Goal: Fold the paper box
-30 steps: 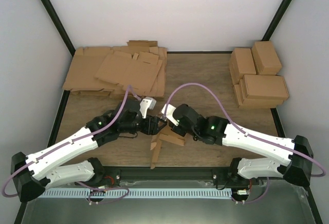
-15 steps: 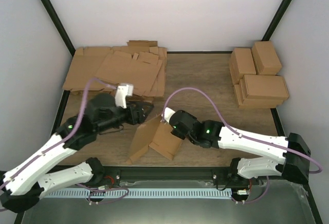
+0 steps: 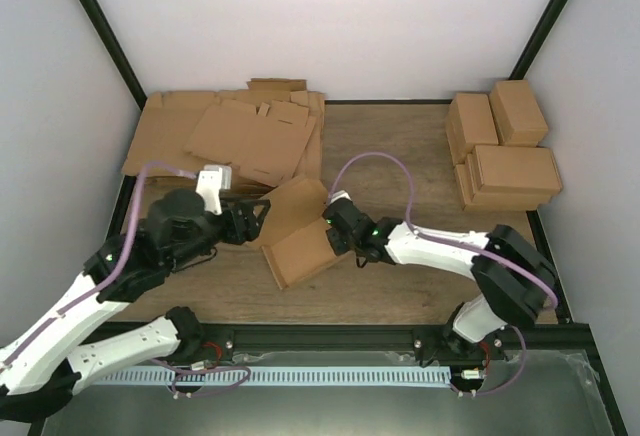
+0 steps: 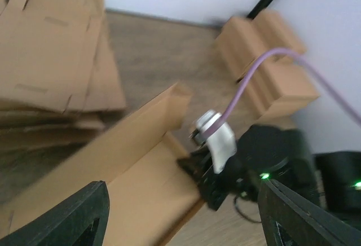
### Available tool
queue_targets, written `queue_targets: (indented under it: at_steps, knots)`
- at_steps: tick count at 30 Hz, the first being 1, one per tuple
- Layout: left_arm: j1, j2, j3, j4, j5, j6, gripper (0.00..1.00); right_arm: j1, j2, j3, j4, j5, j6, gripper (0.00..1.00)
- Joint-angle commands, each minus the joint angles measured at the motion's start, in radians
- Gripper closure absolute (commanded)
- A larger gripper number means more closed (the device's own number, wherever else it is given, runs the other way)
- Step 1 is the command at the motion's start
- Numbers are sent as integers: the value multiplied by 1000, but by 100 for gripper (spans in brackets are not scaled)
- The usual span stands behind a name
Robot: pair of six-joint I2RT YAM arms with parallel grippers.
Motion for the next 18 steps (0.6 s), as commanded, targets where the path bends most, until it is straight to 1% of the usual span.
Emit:
queue_targets:
  at_steps: [1,4,6,8,11,14,16,18]
  knots:
    - [24,-8,-91,-37,-34,13,25,-2,98,-39,112,66,183,99]
    - [64,3,-174,9,31,28,24,4,147,-69,143,92,204,98]
    - [102,3,-215,48,91,40,24,18,175,-74,135,129,226,93]
    - [132,41,-245,74,142,53,24,35,204,-71,114,170,243,90]
    - [144,70,-268,97,163,71,24,62,234,-61,80,226,262,84]
    - [144,94,-298,123,181,76,25,72,226,-68,89,220,264,80]
    - [144,98,-336,156,207,67,25,74,206,-81,106,203,263,80]
    - [144,95,-383,193,230,53,25,75,179,-96,117,196,260,88]
